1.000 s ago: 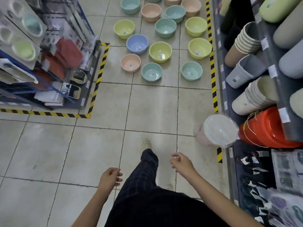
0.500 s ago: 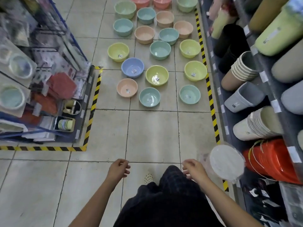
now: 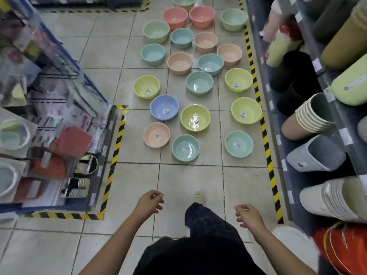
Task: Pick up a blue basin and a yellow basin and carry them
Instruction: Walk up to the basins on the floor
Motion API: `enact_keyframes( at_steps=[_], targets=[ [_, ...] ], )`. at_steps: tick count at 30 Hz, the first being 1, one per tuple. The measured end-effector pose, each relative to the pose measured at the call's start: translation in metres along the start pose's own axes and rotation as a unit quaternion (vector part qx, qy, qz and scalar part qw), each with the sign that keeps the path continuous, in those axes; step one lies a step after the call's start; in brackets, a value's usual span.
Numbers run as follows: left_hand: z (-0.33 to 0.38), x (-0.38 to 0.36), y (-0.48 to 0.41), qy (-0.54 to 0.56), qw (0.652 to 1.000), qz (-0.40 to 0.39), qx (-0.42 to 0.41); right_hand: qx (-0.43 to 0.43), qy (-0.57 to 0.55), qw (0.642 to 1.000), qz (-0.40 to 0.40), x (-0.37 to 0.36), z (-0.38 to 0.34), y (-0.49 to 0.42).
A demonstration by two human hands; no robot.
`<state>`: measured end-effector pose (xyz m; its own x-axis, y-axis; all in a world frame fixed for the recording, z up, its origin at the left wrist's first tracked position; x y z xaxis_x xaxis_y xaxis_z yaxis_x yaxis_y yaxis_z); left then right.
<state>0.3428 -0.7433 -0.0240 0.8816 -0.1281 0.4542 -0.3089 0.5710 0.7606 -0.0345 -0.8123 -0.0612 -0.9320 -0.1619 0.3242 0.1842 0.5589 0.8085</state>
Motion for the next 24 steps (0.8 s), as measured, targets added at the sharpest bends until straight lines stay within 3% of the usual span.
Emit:
enact_keyframes(
  at_steps=[8, 14, 24],
  targets=[
    [0.016, 0.079, -0.080, 0.050, 0.993, 0.051, 0.092, 0.099, 0.142, 0.980, -0.093, -0.076, -0.178, -0.059],
    [0.024, 0.118, -0.136, 0.035, 0.990, 0.027, 0.132, 0.118, 0.228, 0.958, -0.130, -0.124, -0.248, -0.074],
    [0.143, 0.189, -0.293, -0.031, 0.996, -0.062, 0.053, 0.047, 0.141, 0.988, -0.048, -0.169, -0.336, -0.140]
  ],
)
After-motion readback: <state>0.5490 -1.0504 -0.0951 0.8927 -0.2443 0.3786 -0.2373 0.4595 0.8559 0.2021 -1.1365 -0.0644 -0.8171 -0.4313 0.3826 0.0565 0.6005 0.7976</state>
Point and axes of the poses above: each hand's wrist, its own y-axis away from the middle knuckle, its own x-axis out of the back of the hand, z = x × y, the point moved 6 cm from there along -y, towards the middle knuckle, and after that the axes turned 13 degrees about -y, right-handed, at the moved point
